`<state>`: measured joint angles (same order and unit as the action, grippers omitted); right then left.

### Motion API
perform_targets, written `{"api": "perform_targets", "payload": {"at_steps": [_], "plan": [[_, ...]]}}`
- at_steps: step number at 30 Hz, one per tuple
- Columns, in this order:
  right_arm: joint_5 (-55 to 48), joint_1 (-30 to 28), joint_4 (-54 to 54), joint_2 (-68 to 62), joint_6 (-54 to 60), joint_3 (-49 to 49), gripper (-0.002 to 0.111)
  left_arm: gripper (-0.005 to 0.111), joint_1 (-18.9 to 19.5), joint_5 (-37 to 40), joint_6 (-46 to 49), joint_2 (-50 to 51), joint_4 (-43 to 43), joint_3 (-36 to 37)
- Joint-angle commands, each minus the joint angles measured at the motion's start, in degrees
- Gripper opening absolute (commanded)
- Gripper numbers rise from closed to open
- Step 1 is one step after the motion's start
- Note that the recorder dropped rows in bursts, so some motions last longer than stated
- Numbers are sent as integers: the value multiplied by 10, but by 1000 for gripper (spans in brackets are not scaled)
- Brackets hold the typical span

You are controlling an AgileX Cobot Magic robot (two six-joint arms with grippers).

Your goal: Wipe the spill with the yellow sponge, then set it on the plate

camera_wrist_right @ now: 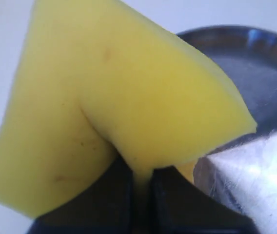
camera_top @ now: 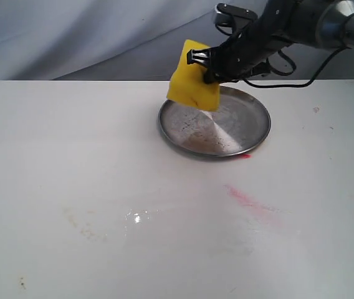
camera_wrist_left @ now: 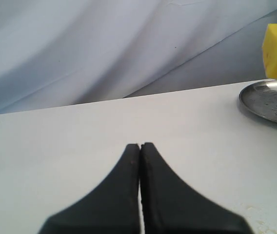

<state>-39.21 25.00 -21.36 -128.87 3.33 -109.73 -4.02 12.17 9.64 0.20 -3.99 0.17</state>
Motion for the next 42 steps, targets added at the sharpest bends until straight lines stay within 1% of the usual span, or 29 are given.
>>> {"api": "perform_targets", "payload": {"at_steps": [1, 6, 9, 12, 16, 18, 20, 21, 26, 28, 30, 32, 33, 34, 35, 37, 38, 40, 42], "plan": [[51, -18, 12, 5, -10, -3, 0, 0, 0, -4, -5, -2, 0, -2], [53, -25, 31, 5, -23, -3, 0, 0, 0, -4, -5, -2, 0, -2], [52, -25, 33, 5, -23, -3, 8, 0, 0, -4, -5, -2, 0, -2], [45, -25, 33, 5, -23, -3, 24, 0, 0, -4, -5, -2, 0, -2], [35, -25, 33, 5, -33, -3, 53, 0, 0, -4, -5, -2, 0, -2], [28, -25, 33, 5, -43, -3, 66, 0, 0, -4, -5, -2, 0, -2], [21, -25, 33, 6, -43, -3, 71, 0, 0, -4, -5, -2, 0, -2], [17, -25, 33, 9, -44, -3, 71, 0, 0, -4, -5, -2, 0, -2], [-16, -25, 55, 32, -44, -3, 71, 0, 0, -4, -5, -2, 0, -2], [-39, -25, 78, 46, -44, -3, 68, 0, 0, -4, -5, -2, 0, -2], [-76, -25, 108, 60, -44, -3, 59, 0, 0, -4, -5, -2, 0, -2], [-102, -25, 147, 77, -55, 11, 45, 0, 0, -4, -5, -2, 0, -2], [-97, -22, 159, 92, -55, 30, 38, 0, 0, -4, -5, -2, 0, -2], [-79, -23, 169, 103, -66, 55, 32, 0, 0, -4, -5, -2, 0, -2], [-52, -23, 177, 132, -82, 103, 24, 0, 0, -4, -5, -2, 0, -2], [16, -23, 177, 169, -94, 188, 14, 0, 0, -4, -5, -2, 0, -2], [67, -24, 177, 194, -94, 238, 7, 0, 0, -4, -5, -2, 0, -2], [125, -24, 177, 243, -94, 322, 0, 0, 0, -4, -5, -2, 0, -2], [183, -24, 177, 291, -94, 405, 0, 0, 0, -4, -5, -2, 0, -2]]}}
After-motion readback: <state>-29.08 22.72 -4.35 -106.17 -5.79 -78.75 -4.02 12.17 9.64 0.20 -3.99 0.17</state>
